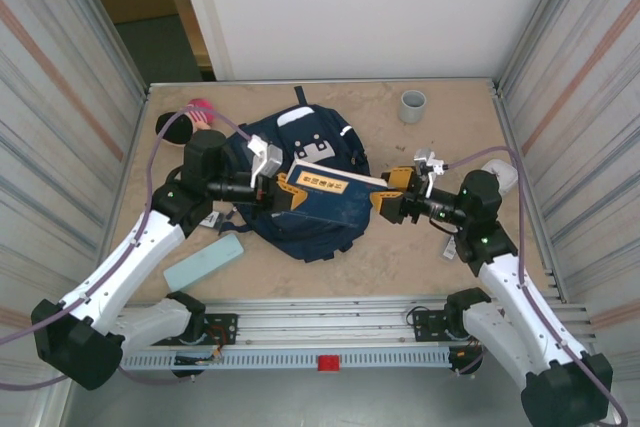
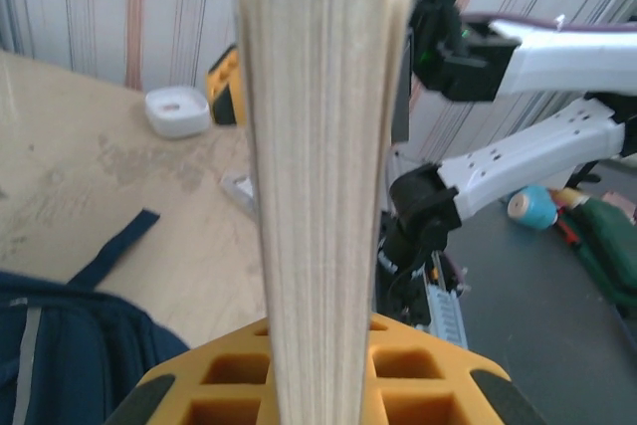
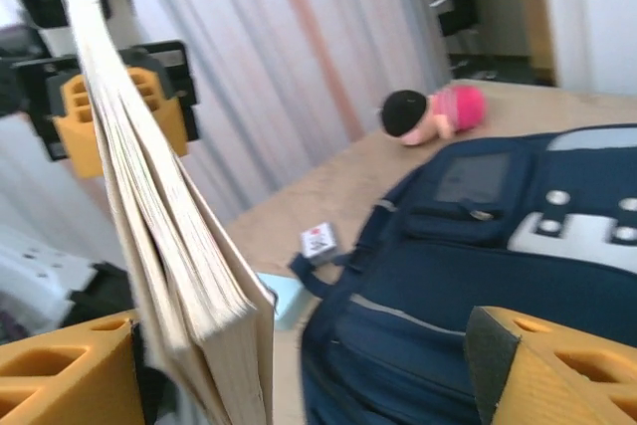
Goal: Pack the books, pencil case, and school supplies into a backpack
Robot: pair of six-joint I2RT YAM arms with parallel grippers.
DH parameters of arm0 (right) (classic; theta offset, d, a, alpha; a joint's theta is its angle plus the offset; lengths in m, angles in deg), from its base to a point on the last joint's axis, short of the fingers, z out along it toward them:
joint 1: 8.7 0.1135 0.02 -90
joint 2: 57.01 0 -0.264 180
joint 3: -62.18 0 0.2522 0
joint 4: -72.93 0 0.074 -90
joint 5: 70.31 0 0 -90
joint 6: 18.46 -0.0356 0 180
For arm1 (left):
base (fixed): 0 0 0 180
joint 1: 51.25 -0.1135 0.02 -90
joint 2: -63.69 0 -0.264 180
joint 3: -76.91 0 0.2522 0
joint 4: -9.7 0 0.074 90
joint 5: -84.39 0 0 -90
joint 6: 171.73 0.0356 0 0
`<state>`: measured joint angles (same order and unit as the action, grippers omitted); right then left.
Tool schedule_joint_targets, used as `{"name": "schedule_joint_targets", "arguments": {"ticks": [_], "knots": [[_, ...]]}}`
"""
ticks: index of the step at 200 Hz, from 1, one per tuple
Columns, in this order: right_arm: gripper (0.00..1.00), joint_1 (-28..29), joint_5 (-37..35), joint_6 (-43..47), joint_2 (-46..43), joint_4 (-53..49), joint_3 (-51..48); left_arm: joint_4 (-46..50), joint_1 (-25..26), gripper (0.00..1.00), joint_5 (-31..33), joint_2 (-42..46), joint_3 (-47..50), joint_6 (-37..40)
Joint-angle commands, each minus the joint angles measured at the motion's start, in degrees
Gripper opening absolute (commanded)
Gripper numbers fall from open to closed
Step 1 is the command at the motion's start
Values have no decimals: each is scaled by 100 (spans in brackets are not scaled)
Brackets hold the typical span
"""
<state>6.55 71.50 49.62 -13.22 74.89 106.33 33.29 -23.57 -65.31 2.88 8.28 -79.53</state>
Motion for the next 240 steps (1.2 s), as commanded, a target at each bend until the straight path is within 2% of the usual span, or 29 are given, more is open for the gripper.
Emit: {"name": "schedule_joint_targets", "arguments": {"ticks": [1, 41, 55, 61, 67, 71, 76, 78, 88, 97, 117, 141, 168, 182, 197, 240], "knots": [[78, 139, 843, -1070, 183, 1175, -85, -1211, -70, 0, -348, 25, 10, -1006], [76, 577, 715, -1245, 354, 1762, -82, -2354, -77, 1, -402, -286, 160, -1928], [68, 680, 675, -1390, 459, 2148, -86, -2801, -57, 1, -376, -389, 234, -2223], [61, 703, 650, -1465, 506, 2283, -94, -2911, -44, 1, -359, -421, 261, -2289], [49, 699, 587, -1511, 531, 2380, -81, -2937, -36, 3, -326, -459, 272, -2315], [32, 686, 542, -1517, 539, 2394, -75, -2915, -32, 4, -292, -479, 268, -2303], [4, 663, 479, -1510, 551, 2391, -75, -2840, -31, 7, -249, -498, 261, -2260], [0, 646, 450, -1509, 552, 2391, -77, -2798, -34, 9, -232, -500, 252, -2233], [0, 477, 365, -1556, 506, 2400, -130, -2341, -28, 22, -15, -477, 179, -1965], [0, 313, 259, -1605, 392, 2468, -217, -1585, -28, 37, 378, -392, 64, -1392], [0, -107, -553, -1812, -84, 2414, -510, -329, -8, 61, 2044, -165, 3, -507], [0, -455, -1547, -1644, -693, 1533, -622, 46, 193, 68, 3648, -166, 370, 218], [0, -448, -2641, -1255, -1281, 644, -682, 454, 972, 77, 4868, -790, 371, 1199], [0, -441, -3282, -1246, -1541, 283, -741, 748, 1201, 81, 5116, -1365, 89, 1315], [0, -441, -3654, -1150, -1718, -91, -738, 1007, 1339, 84, 5315, -2001, -317, 1196], [0, -444, -3622, -1043, -1768, -461, -756, 1260, 1674, 86, 5650, -3476, -1362, 1198]]}}
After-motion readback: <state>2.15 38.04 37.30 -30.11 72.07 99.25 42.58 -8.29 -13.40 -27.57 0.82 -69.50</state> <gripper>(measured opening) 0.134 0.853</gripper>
